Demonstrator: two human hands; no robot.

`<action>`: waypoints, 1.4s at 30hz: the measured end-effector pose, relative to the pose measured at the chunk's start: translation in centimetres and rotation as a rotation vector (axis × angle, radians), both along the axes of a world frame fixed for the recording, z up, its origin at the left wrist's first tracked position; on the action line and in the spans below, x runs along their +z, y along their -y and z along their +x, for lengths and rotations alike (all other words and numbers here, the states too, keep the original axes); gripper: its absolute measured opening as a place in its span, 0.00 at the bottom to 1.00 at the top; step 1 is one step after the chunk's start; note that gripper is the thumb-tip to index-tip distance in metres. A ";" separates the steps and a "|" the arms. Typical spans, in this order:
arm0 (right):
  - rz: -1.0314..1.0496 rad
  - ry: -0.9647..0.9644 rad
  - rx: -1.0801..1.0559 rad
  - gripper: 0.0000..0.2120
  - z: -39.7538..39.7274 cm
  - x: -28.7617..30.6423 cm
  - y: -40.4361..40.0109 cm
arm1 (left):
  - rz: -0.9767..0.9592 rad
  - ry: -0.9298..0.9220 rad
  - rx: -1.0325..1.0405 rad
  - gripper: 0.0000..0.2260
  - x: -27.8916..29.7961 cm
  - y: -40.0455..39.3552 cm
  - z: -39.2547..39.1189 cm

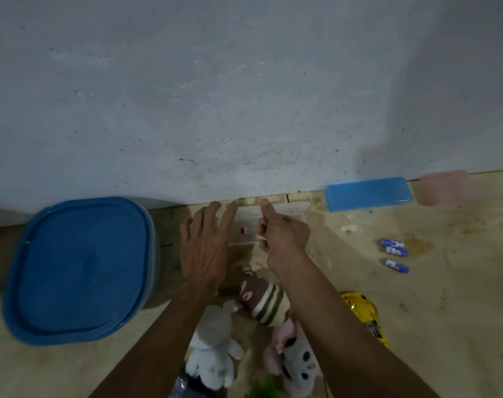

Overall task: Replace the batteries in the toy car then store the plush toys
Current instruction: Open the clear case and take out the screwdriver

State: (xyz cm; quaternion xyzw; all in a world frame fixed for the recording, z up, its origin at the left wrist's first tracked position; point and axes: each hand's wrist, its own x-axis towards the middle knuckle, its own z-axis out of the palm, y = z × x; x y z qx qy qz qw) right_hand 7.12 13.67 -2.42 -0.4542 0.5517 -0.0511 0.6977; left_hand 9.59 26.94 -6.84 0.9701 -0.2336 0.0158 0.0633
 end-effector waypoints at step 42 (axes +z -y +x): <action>-0.914 0.311 0.390 0.01 -6.6 3.8 7.9 | 0.064 -0.169 0.117 0.52 2.8 1.5 0.9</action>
